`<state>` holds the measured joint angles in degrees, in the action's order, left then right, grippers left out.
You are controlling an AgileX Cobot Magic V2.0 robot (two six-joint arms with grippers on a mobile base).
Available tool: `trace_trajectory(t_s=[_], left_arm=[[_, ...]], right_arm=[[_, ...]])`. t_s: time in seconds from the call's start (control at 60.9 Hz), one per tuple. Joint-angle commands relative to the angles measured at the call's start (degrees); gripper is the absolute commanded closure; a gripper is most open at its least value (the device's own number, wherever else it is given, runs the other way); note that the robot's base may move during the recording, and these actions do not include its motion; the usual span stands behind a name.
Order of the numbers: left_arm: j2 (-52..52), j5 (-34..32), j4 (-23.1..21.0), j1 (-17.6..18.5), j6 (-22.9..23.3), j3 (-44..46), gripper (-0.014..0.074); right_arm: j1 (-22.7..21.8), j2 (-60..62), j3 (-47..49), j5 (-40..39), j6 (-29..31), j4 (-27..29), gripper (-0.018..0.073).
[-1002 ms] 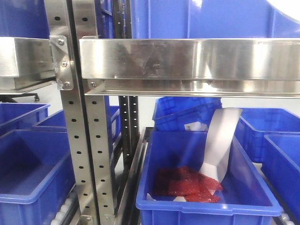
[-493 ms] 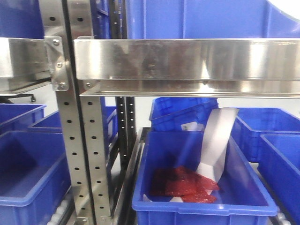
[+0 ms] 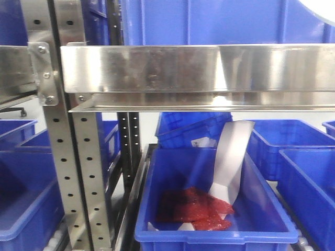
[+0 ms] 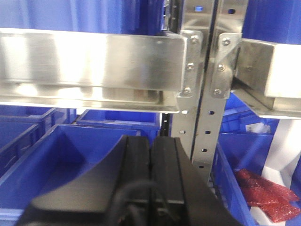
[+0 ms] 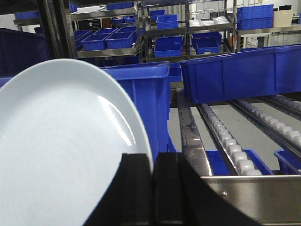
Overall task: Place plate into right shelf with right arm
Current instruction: 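Move the held plate over a blue bin and lower it in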
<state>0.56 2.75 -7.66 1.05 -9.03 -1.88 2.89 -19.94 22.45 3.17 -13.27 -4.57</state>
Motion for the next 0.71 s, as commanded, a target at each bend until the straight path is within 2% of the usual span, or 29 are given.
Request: trace_trajectory(t_s=[0.0, 0.394, 0.69], left_arm=[[0.59, -5.16, -0.47, 0.11, 0.4, -0.59, 0.0724], [0.59, -5.16, -0.47, 0.11, 0.4, -0.59, 0.0724], [0.59, -5.16, -0.47, 0.11, 0.4, -0.59, 0.0724]], right_arm=[[-0.31, -0.54, 1.9, -6.27, 0.36, -0.45, 0.051], [-0.11, -0.54, 2.7, -6.22, 0.14, -0.45, 0.051], [0.26, -8.09, 15.3, -2.75, 0.14, -0.45, 0.051]])
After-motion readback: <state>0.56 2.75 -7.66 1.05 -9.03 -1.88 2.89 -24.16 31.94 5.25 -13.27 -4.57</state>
